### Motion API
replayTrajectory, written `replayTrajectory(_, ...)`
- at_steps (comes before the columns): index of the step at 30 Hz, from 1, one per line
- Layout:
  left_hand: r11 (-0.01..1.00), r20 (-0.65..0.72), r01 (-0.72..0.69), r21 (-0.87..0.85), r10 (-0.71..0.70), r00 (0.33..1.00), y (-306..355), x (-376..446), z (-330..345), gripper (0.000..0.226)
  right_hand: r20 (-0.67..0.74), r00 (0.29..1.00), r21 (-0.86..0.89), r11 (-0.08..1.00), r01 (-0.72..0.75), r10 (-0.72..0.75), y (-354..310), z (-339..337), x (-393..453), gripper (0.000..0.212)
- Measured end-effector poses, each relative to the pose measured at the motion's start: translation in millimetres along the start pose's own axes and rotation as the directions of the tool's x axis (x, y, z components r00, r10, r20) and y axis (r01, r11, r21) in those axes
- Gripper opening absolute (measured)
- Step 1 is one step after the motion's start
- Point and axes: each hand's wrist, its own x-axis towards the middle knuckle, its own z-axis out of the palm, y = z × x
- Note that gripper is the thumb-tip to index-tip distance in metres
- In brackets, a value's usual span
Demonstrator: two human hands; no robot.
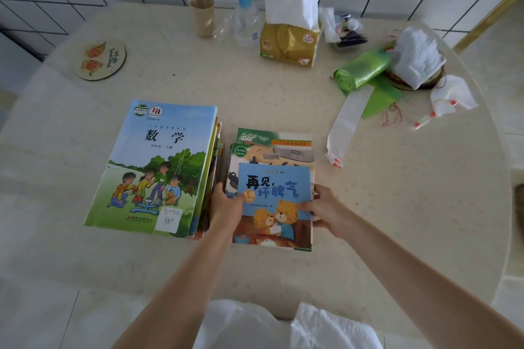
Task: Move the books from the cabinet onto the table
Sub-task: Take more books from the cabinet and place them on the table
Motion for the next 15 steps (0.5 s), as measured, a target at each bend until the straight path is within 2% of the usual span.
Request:
replayTrajectory(3,1.000,0.001,-0.021,0.005,0.021,1.000,-3.0,-4.4,1.1,0.062,-0.085,0.994,-0.047,0.997,0.063,-0.066,0.1,6.5,-3.1,0.028)
replayTrajectory(8,0.998,-0.007,-0.055,0.041,0.055,0.998,-4.5,-12.7,0.0,0.061,-0.090,0.990,-0.090,0.991,0.098,-0.106,4.0,5.7,-15.0,0.021)
replayTrajectory(9,0.997,-0.008,-0.062,0.046,0.063,0.998,-6.4,-13.6,-0.4,0.058,-0.099,0.990,-0.092,0.991,0.095,-0.104,4.3,3.7,-20.3,0.027)
replayTrajectory(11,0.996,-0.009,-0.084,0.031,0.084,0.996,-10.7,-16.8,-2.1,0.052,-0.147,0.981,-0.118,0.987,0.107,-0.124,8.5,-1.4,-28.6,0.059)
replayTrajectory(12,0.994,-0.010,-0.105,0.033,0.105,0.994,-13.4,-18.4,-3.9,0.052,-0.180,0.973,-0.131,0.984,0.121,-0.144,11.6,-3.3,-32.8,0.066)
replayTrajectory(15,0.977,0.050,-0.199,0.078,0.195,0.979,-17.6,-27.0,-10.0,0.054,-0.223,0.958,-0.112,0.981,0.161,-0.183,25.2,-5.0,-51.3,0.068)
